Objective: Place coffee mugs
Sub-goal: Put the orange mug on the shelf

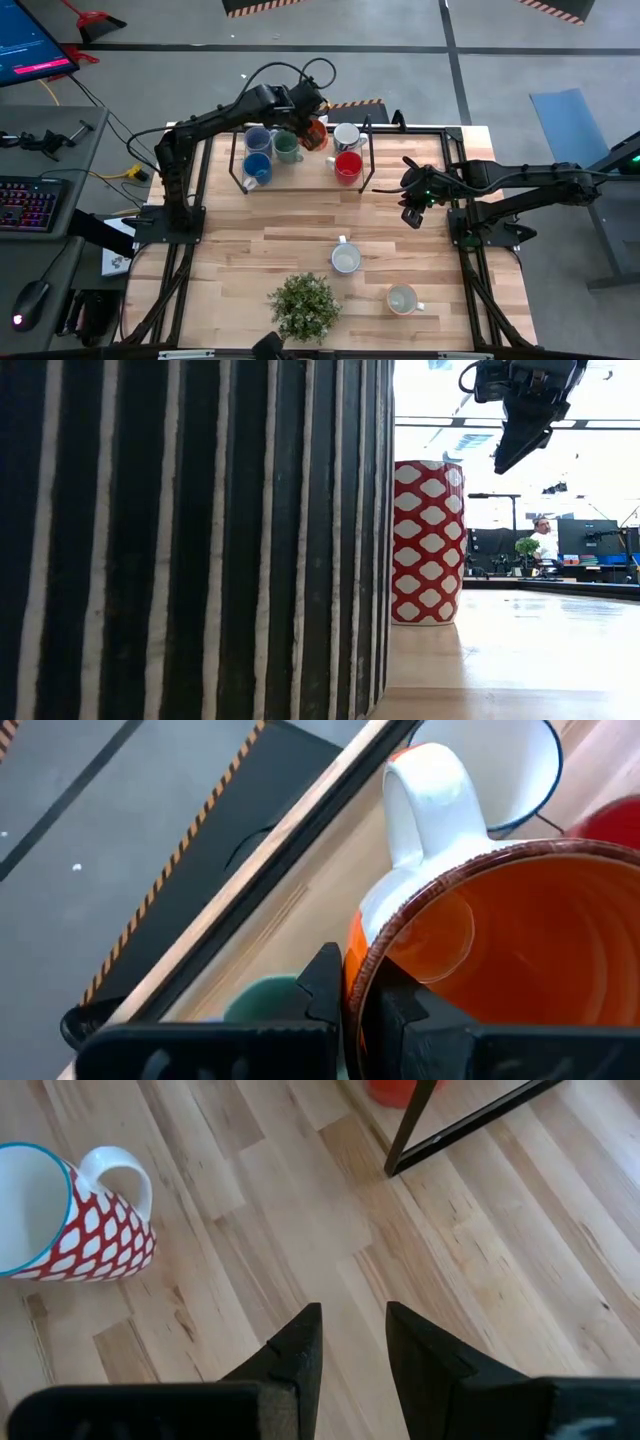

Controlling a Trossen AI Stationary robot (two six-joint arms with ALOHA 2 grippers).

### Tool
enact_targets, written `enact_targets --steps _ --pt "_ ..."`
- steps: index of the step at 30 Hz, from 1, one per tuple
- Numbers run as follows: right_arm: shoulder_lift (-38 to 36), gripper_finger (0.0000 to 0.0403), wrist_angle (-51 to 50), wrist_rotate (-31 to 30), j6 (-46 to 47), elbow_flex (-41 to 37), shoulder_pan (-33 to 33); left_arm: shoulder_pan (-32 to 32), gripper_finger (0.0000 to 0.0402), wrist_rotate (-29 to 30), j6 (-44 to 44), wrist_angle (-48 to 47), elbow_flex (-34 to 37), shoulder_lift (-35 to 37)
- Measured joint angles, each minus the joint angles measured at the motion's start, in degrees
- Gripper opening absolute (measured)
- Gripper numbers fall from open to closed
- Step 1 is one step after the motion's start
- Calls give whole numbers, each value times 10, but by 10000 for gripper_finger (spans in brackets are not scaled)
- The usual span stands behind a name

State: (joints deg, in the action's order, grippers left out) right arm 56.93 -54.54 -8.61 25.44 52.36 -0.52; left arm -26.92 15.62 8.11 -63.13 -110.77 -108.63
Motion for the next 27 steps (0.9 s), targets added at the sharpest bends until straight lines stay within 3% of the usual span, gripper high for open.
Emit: enact_targets --steps 27 --pt "0 92 9 0 0 0 0 -2 5 6 -6 3 0 -100"
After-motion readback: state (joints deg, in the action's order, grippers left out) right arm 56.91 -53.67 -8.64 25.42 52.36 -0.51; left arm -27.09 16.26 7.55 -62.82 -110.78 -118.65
